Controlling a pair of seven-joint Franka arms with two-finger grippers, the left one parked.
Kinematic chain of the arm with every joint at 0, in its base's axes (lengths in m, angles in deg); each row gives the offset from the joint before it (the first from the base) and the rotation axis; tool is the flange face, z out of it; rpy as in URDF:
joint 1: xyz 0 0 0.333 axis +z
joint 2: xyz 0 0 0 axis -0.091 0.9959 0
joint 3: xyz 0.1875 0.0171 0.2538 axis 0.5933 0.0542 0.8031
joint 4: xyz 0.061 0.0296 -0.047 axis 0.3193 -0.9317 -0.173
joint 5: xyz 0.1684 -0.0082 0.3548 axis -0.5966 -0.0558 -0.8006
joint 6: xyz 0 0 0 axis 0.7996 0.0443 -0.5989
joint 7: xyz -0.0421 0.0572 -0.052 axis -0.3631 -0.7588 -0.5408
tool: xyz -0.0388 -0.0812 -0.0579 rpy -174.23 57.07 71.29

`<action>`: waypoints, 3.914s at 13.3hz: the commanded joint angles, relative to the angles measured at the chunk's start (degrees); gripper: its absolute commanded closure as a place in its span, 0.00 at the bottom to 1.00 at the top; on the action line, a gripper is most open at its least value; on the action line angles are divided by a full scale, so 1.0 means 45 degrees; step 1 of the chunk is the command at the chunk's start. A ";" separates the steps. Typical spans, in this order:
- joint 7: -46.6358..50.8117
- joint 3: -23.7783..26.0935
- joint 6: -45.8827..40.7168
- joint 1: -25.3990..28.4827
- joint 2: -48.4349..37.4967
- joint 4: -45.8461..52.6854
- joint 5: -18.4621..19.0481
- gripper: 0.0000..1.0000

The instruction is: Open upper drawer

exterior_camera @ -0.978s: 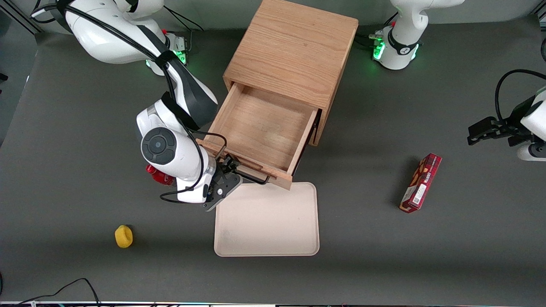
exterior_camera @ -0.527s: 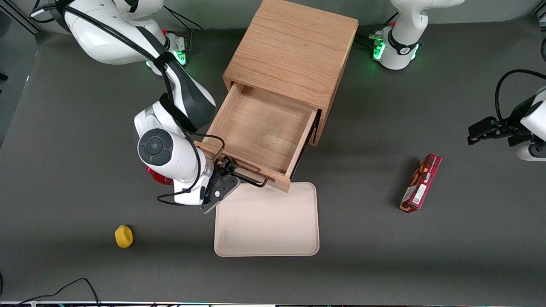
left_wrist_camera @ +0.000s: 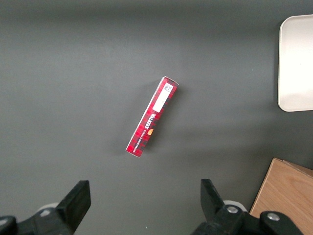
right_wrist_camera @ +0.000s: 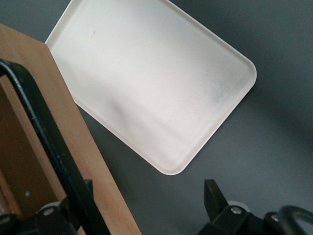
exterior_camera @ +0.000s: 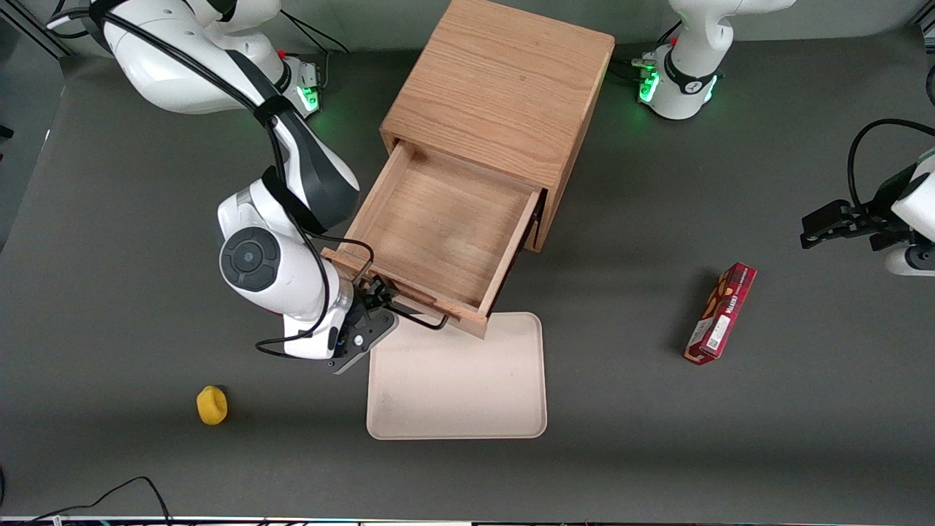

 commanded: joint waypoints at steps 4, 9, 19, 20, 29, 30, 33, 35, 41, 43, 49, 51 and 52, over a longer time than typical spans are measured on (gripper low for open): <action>-0.0169 -0.0074 0.0021 -0.0205 -0.0426 0.0491 -0.0694 0.00; -0.0149 -0.0035 0.0041 -0.0146 -0.0290 0.0570 -0.1277 0.00; -0.0286 -0.0015 0.0158 -0.0205 -0.0251 0.0453 -0.1653 0.00; -0.0344 -0.0015 0.0158 -0.0186 -0.0231 0.0433 -0.1634 0.00; -0.1398 0.0063 -0.0115 -0.0263 -0.0231 0.0199 -0.1614 0.00; -0.1728 0.0082 -0.0154 -0.0302 -0.0270 0.0199 -0.1633 0.00; -0.2277 0.0141 -0.0389 -0.0439 -0.0290 0.0199 -0.1673 0.00; -0.2435 0.0219 -0.0583 -0.0459 -0.0270 0.0218 -0.1692 0.00; -0.2220 0.0336 -0.1131 -0.1063 -0.1205 0.0296 -0.2452 0.00; -0.1928 0.0181 -0.1150 -0.1492 -0.1888 0.0160 -0.2493 0.00; -0.1752 -0.2217 -0.1775 -0.1748 -0.4212 -0.1206 -0.2181 0.00; -0.0955 -0.3077 -0.1834 -0.1767 -0.5032 -0.1830 -0.2161 0.00; -0.0641 -0.3526 -0.1892 -0.1768 -0.5307 -0.2045 -0.2142 0.00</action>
